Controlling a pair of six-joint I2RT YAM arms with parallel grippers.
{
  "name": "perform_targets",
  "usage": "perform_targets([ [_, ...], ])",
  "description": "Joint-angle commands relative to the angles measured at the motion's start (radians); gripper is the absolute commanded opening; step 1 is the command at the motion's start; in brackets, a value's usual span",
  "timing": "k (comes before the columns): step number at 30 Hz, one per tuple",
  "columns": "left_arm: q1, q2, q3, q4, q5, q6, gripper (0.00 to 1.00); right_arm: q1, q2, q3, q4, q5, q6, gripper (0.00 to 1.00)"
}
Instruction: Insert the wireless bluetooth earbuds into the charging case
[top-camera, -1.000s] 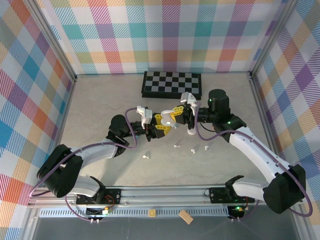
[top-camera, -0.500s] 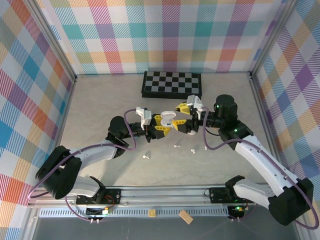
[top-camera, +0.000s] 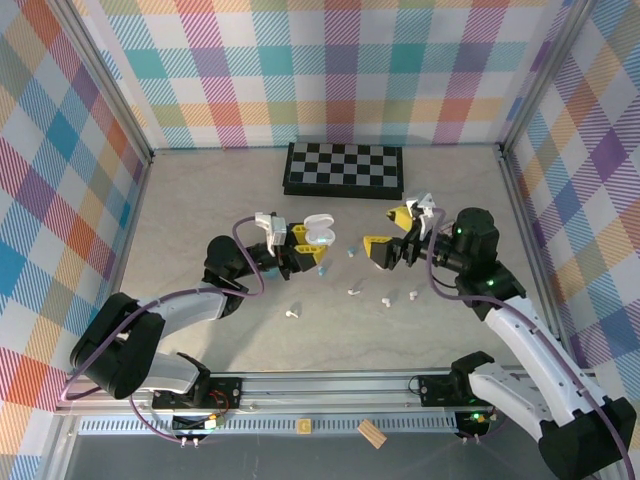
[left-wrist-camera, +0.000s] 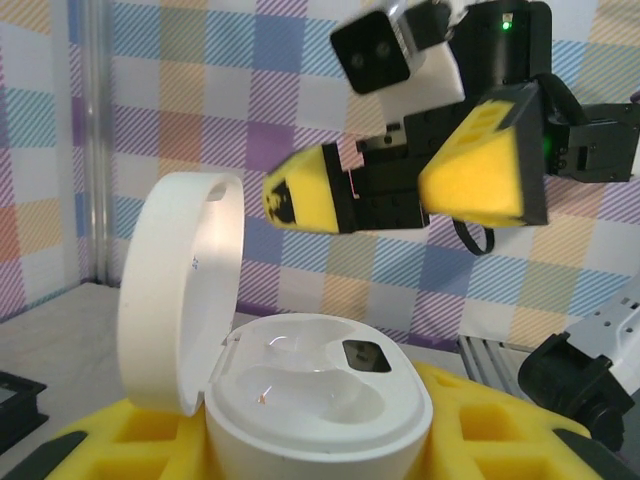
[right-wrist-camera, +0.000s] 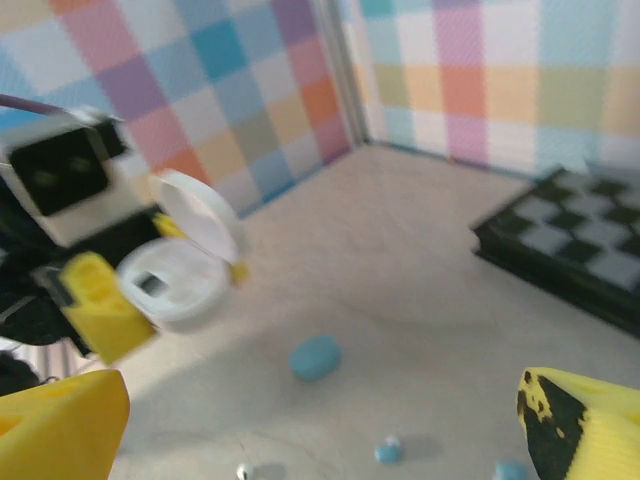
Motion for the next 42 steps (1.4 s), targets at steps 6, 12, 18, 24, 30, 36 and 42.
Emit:
perform_targets([
  [6,0.063,-0.054,-0.038,0.076,0.012,-0.025,0.34,-0.004,0.167,0.03,-0.347,0.255,0.069,0.98],
  [12,0.102,-0.06,-0.053,0.087,0.006,-0.038,0.33,0.042,0.311,0.016,-0.367,0.272,0.115,0.94],
  [18,0.139,-0.083,-0.062,0.087,0.007,-0.043,0.33,0.168,0.499,0.098,-0.466,0.405,0.095,0.79],
  [24,0.163,-0.13,-0.086,0.085,-0.011,-0.061,0.33,0.276,0.681,0.248,-0.628,0.547,0.003,0.72],
  [30,0.244,-0.179,-0.113,0.087,-0.046,-0.132,0.34,0.347,0.77,0.302,-0.656,0.61,-0.135,0.65],
  [36,0.313,-0.231,-0.131,0.086,-0.054,-0.17,0.34,0.401,0.852,0.367,-0.707,0.651,-0.228,0.64],
  [42,0.333,-0.265,-0.143,0.062,-0.053,-0.165,0.34,0.433,0.906,0.416,-0.731,0.685,-0.286,0.59],
])
